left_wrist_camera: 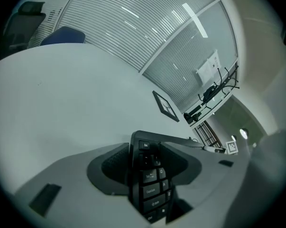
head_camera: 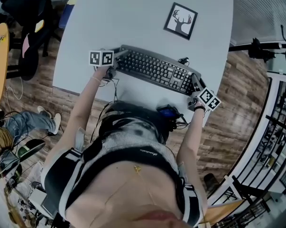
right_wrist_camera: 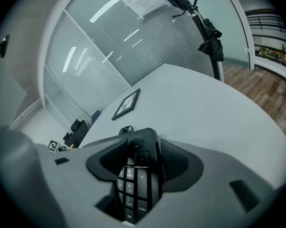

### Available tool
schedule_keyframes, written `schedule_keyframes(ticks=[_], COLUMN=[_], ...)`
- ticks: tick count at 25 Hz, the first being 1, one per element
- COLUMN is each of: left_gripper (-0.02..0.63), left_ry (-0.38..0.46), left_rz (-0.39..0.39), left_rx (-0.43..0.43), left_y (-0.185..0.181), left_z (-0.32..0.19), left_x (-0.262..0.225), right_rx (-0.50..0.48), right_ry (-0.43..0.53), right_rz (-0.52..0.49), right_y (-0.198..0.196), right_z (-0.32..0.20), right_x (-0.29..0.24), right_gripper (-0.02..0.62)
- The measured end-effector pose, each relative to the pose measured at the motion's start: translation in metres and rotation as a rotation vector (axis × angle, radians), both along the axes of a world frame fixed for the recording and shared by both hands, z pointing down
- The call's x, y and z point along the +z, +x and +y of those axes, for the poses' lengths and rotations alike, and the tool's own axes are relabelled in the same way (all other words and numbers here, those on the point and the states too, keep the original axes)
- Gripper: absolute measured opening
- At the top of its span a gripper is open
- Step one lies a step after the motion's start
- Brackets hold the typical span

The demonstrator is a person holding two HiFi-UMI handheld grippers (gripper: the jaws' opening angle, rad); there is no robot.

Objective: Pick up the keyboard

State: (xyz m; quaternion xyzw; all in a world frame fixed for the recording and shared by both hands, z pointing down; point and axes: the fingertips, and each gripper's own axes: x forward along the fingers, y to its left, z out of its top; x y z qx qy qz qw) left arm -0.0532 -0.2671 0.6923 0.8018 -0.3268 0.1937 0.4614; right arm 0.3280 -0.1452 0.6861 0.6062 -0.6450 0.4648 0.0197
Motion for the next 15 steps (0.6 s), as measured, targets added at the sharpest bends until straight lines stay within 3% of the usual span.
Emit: schedule_keyframes(ticks=[5, 15], left_gripper=[0.193, 0.193], left_ry=[-0.01, 0.056], left_rz=[0.004, -0.016], left_rx=[0.002, -0.015], left_y=[-0.0004, -0.001], left_z=[-0.0008, 0.0], left_x=[0.0004, -0.0026], right_rx=[0.01, 0.018], right_ry=[0.001, 0.017], right_rz=[0.016, 0.042], right_y=[0.0002, 0.0006], right_z=[-0.0007, 0.0014], right_x=[0.0008, -0.0003], right_gripper=[0.222, 0.216])
